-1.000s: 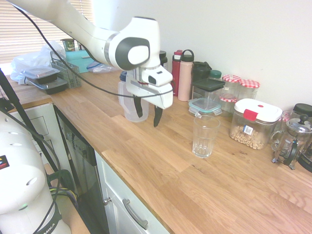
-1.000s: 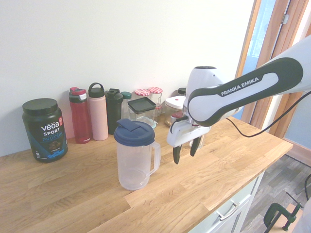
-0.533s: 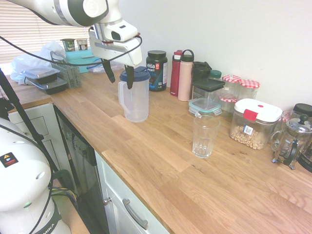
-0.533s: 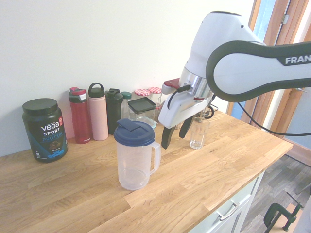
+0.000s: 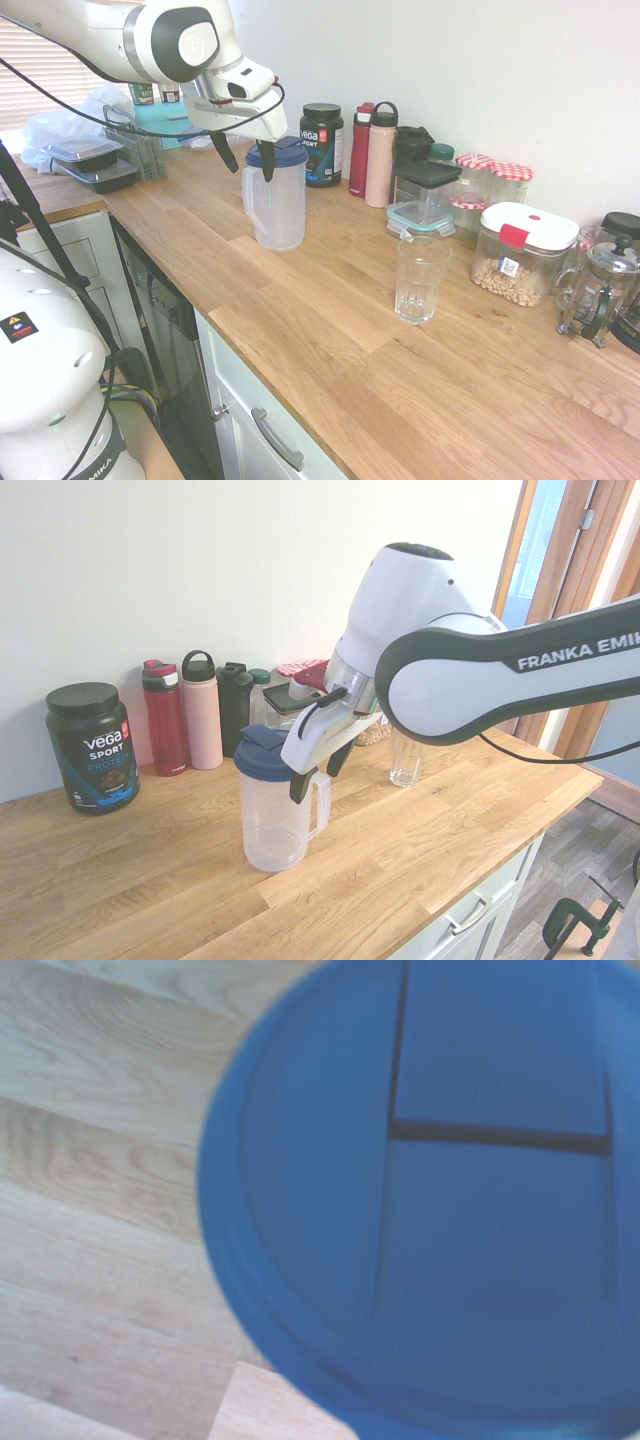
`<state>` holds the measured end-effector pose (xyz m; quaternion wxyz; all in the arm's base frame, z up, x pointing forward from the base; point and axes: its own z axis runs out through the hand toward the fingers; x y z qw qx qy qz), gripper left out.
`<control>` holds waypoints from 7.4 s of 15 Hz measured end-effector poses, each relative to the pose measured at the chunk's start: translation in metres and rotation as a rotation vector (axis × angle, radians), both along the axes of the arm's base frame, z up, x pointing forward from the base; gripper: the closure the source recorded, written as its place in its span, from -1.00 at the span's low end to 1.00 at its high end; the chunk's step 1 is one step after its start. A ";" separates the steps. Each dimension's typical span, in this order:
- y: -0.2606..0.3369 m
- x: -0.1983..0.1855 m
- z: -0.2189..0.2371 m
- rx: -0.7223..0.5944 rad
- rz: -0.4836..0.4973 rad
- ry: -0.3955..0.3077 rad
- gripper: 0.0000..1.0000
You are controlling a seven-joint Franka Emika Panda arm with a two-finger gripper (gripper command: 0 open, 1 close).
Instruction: Pour me some water
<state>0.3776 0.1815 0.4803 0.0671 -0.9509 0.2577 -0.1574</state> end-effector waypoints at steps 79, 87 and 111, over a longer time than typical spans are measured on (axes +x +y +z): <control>-0.322 0.074 0.073 -0.733 0.194 0.848 1.00; -0.318 0.083 0.059 -0.740 0.186 0.874 1.00; -0.063 -0.057 0.082 0.037 0.043 0.017 1.00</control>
